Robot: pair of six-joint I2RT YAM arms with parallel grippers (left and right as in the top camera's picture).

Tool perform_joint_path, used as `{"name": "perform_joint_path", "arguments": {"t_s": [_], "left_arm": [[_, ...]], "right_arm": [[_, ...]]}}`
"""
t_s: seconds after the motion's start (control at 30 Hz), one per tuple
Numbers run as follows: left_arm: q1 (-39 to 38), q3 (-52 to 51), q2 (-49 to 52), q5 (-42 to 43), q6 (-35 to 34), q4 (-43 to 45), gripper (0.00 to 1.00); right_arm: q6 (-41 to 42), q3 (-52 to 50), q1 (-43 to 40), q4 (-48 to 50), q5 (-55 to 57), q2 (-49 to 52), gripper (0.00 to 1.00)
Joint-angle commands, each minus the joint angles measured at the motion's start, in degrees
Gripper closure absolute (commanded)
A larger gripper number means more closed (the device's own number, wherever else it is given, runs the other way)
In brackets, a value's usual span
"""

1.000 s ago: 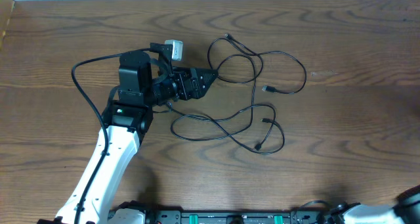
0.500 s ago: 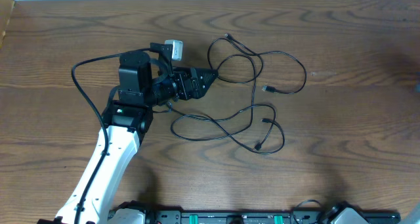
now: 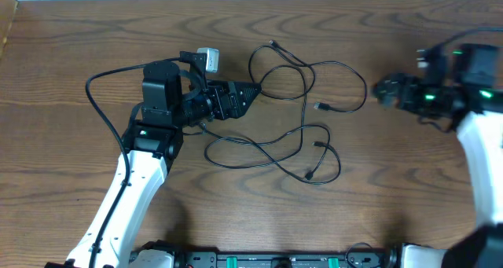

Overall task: Untangle cables
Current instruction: 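Grasp a black cable end in the pile with the right gripper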

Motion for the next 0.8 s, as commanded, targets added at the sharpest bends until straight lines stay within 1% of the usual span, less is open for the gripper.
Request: {"name": "perform_joint_path", "arguments": {"t_s": [0.0, 0.17, 0.33, 0.43, 0.57, 0.77], "left_arm": [[-0.2, 0.63, 0.02, -0.35, 0.74, 0.02, 0.04], [-0.2, 0.63, 0.02, -0.35, 0.76, 0.02, 0.04], [-0.2, 0.63, 0.02, -0.35, 0.76, 0.02, 0.04], [-0.2, 0.63, 0.02, -0.35, 0.76, 0.02, 0.04], [-0.2, 0.63, 0.02, -0.35, 0.76, 0.02, 0.04], [-0.2, 0.63, 0.02, -0.35, 0.74, 0.02, 0.04]], "right_arm": [[-0.85, -0.66, 5.51, -0.11, -0.42, 5.84, 0.01], [-0.85, -0.66, 10.97, 1.44, -0.35, 13.55, 0.01], [0.44, -0.66, 13.53, 6.93, 0.09, 18.4, 0.01], [4.31, -0.66, 13.75, 8.7, 4.37, 19.63, 0.01], [10.47, -0.66, 13.77, 8.57, 11.13, 19.85, 0.01], [19.17, -0.68, 13.81, 9.29, 15.47, 19.87, 0.01]]}}
